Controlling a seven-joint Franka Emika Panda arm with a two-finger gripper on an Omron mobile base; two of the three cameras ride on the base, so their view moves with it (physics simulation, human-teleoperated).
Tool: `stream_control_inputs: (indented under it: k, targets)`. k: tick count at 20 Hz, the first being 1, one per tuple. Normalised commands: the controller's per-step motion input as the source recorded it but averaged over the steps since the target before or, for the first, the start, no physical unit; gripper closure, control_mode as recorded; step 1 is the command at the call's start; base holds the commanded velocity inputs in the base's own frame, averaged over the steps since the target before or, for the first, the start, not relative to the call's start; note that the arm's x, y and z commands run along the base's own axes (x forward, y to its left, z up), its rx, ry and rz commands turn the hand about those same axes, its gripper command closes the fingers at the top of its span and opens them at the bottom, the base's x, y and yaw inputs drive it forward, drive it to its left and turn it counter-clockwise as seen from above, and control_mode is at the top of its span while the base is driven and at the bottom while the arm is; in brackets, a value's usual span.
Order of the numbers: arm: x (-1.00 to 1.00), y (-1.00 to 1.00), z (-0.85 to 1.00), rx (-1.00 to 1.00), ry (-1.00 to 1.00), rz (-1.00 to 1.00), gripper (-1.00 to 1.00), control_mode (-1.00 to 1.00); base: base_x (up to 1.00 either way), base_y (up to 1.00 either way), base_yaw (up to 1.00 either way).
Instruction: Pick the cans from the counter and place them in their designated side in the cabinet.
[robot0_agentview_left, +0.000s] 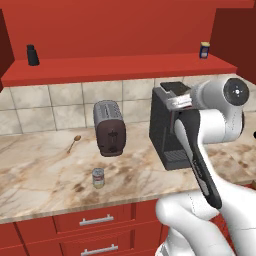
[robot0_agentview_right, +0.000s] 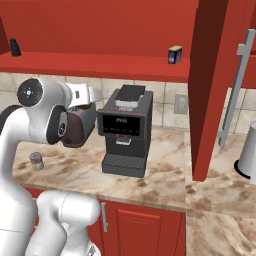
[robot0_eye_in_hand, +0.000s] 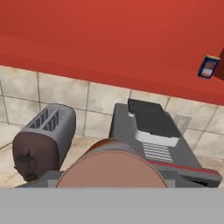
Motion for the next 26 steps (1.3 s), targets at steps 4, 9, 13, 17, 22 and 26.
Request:
stream_control_inputs:
  k: [4, 9, 13, 17, 22, 26]
  targets:
    - [0.0, -0.29, 0.45, 0.0, -0.02, 0.0, 1.0, -1.0, 0.0, 0.0, 0.0]
    - [0.0, -0.23, 0.37, -0.01, -0.08, 0.0, 1.0, -1.0, 0.0, 0.0, 0.0]
    - [0.0, -0.22, 0.34, -0.02, -0.09, 0.0, 1.0, -1.0, 0.0, 0.0, 0.0]
    - [0.04, -0.17, 0.28, -0.01, -0.05, 0.0, 1.0, -1.0, 0.0, 0.0, 0.0]
    - [0.05, -0.17, 0.24, 0.0, -0.02, -0.01, 1.0, -1.0, 0.0, 0.0, 0.0]
    - [0.05, -0.15, 0.21, 0.0, 0.0, -0.03, 1.0, -1.0, 0.0, 0.0, 0.0]
